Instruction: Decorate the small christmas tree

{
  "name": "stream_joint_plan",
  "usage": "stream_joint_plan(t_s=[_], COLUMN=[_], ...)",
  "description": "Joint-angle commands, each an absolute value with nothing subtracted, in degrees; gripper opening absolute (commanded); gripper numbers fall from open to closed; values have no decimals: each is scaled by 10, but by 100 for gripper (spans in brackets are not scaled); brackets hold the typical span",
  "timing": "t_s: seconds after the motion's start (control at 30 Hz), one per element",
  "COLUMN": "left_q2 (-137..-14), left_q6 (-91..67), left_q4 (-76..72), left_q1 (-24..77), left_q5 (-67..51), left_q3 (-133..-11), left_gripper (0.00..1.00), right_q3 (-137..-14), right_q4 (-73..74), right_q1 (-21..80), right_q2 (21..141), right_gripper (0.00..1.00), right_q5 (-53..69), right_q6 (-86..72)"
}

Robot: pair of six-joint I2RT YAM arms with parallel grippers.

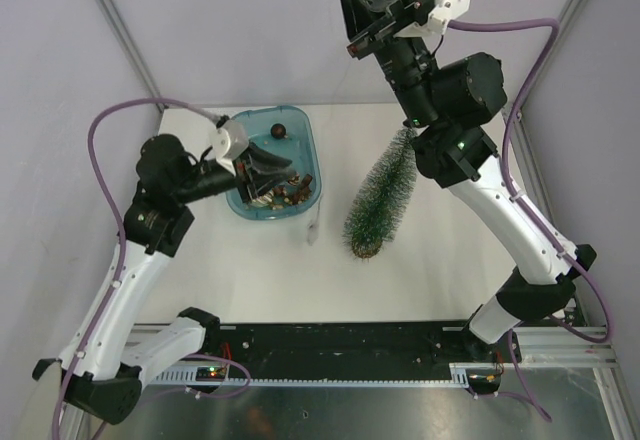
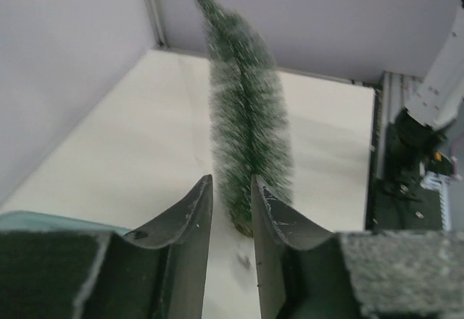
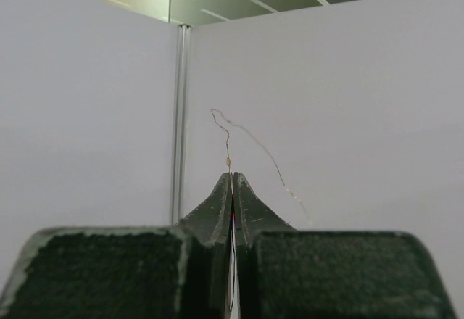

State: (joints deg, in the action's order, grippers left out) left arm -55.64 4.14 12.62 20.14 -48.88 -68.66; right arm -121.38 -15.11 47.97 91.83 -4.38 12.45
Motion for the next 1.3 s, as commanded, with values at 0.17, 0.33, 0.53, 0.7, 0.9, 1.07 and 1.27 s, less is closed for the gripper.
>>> stream_joint_plan(t_s=[0.17,0.33,0.53,0.7,0.9,1.07,1.27], left_q2=[-445,-436,-471,-492,-508,-522,-517], left_q6=[-20,-18,-6,7,39,37,31], left_q4=[161,161,159,144,125,108,106], left_q1=[211,211,212,220,225,235,241], left_q5=[-515,-511,-505,-490,-465,-488,-516], left_q3=[-531,-526,-551,-550,-537,-534,-515], left_gripper=[34,48,70,87,99,99,67], right_q3=[-1160,-1135,-1129,-1127,-1131,-1112,-1075], right_q4=[-139,-125,-122,-121,-122,-128,-140], right_q1=[472,506,542,570,599,613,610], right_q2=[884,878,877,878,876,867,861], right_gripper=[0,0,0,0,0,0,0], right_q5=[14,25,19,7,0,-16,-26], right_q6=[97,121,140,160,180,183,188])
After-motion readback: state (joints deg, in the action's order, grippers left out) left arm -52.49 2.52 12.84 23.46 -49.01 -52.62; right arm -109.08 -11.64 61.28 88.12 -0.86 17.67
